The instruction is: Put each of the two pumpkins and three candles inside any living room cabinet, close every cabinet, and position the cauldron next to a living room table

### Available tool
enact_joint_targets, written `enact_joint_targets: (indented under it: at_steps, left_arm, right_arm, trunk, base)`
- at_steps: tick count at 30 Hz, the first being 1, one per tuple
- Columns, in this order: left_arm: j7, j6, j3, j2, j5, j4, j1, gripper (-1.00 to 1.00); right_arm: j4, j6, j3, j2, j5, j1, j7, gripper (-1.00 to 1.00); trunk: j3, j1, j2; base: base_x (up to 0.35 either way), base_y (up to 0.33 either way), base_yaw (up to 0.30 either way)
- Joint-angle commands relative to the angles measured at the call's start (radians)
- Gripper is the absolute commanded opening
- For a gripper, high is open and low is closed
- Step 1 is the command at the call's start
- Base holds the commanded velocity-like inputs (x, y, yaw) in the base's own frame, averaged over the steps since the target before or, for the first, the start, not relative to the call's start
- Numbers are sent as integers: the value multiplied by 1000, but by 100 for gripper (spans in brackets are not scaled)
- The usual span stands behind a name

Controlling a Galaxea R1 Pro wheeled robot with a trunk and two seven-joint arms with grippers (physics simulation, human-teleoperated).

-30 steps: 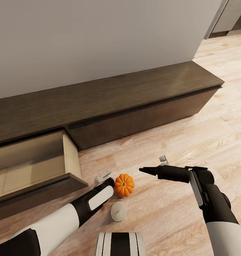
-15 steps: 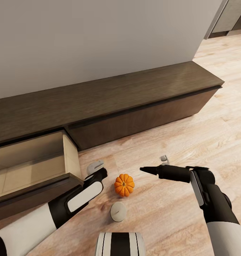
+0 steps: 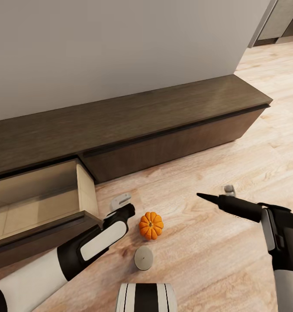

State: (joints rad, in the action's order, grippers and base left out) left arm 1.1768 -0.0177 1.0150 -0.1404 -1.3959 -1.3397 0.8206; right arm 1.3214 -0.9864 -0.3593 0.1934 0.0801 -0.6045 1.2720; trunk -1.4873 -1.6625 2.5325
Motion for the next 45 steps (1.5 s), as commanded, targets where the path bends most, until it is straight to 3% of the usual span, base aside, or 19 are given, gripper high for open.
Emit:
enact_joint_targets:
  at_steps: [1, 5, 8, 12, 15, 18, 21, 24, 27, 29, 31, 34, 37, 38, 41, 42, 45]
  left_arm:
    - [7, -15, -1, 0, 0, -11, 0, -100]
    - [14, -47, -9, 7, -1, -23, 1, -100]
    - [14, -114, -41, 32, -1, -28, 3, -100]
    - [14, -225, -154, 76, 0, -52, 5, -100]
    - [13, -380, -253, 122, 1, -87, 14, -100]
    - [9, -450, -316, 165, 1, -95, 20, -100]
    - [5, -501, -344, 177, 0, -102, 33, -100]
    - [-34, -523, -370, 176, -2, -108, 40, -100]
    - [-175, -527, -394, 163, -3, -107, 40, -100]
    - [-247, -529, -405, 141, -3, -107, 40, -100]
    - [-291, -529, -425, 95, -4, -108, 40, -100]
    - [-304, -528, -442, 84, -4, -108, 40, -100]
    - [-308, -527, -448, 84, -5, -108, 39, -100]
    - [-309, -526, -448, 84, -5, -108, 39, -100]
    - [-310, -526, -449, 84, -5, -108, 38, -100]
    - [-310, -525, -449, 84, -5, -108, 37, -100]
    - [-310, -525, -449, 84, -5, -108, 37, -100]
  right_arm:
    - [0, -1, -30, 18, -3, 0, -2, 100]
    - [1, 0, -87, 43, -10, 0, -55, 100]
    - [1, 4, -102, 60, -10, 0, -170, 100]
    - [9, 6, -102, 65, -11, 0, -274, 100]
    - [31, 3, -93, 65, -12, 0, -416, 100]
    - [39, 1, -62, 66, -13, 0, -542, 100]
    - [41, -1, -7, 66, -13, 0, -612, 100]
    - [41, -2, 54, 65, -13, 0, -684, 100]
    - [38, -3, 143, 61, -31, 0, -806, 100]
    - [37, -3, 194, 60, -54, 0, -888, 100]
    - [30, -3, 250, 56, -74, 0, -966, 100]
    - [17, -4, 320, 55, -84, 0, -989, 100]
    - [-6, -10, 457, 60, -86, 1, -996, 100]
    - [-20, -12, 523, 61, -88, 1, -997, 100]
    - [-41, -14, 651, 62, -102, 1, -997, 100]
    - [-47, -15, 727, 62, -118, 1, -997, 100]
    - [-51, -15, 848, 60, -135, 1, -997, 100]
  trunk:
    - [0, 0, 0]
    - [0, 0, 0]
    - [0, 0, 0]
    - [0, 0, 0]
    - [0, 0, 0]
    - [0, 0, 0]
    - [0, 0, 0]
    - [0, 0, 0]
    - [0, 0, 0]
    - [0, 0, 0]
    - [0, 0, 0]
    - [0, 0, 0]
    - [0, 0, 0]
    - [0, 0, 0]
    - [0, 0, 0]
    - [0, 0, 0]
    - [0, 0, 0]
  base:
    - [0, 0, 0]
    - [0, 0, 0]
    - [0, 0, 0]
    - [0, 0, 0]
    - [0, 0, 0]
    - [0, 0, 0]
    - [0, 0, 0]
    - [0, 0, 0]
    - [0, 0, 0]
    - [0, 0, 0]
    - [0, 0, 0]
    - [0, 0, 0]
    - [0, 0, 0]
    - [0, 0, 0]
    - [0, 0, 0]
    - [0, 0, 0]
    - [0, 0, 0]
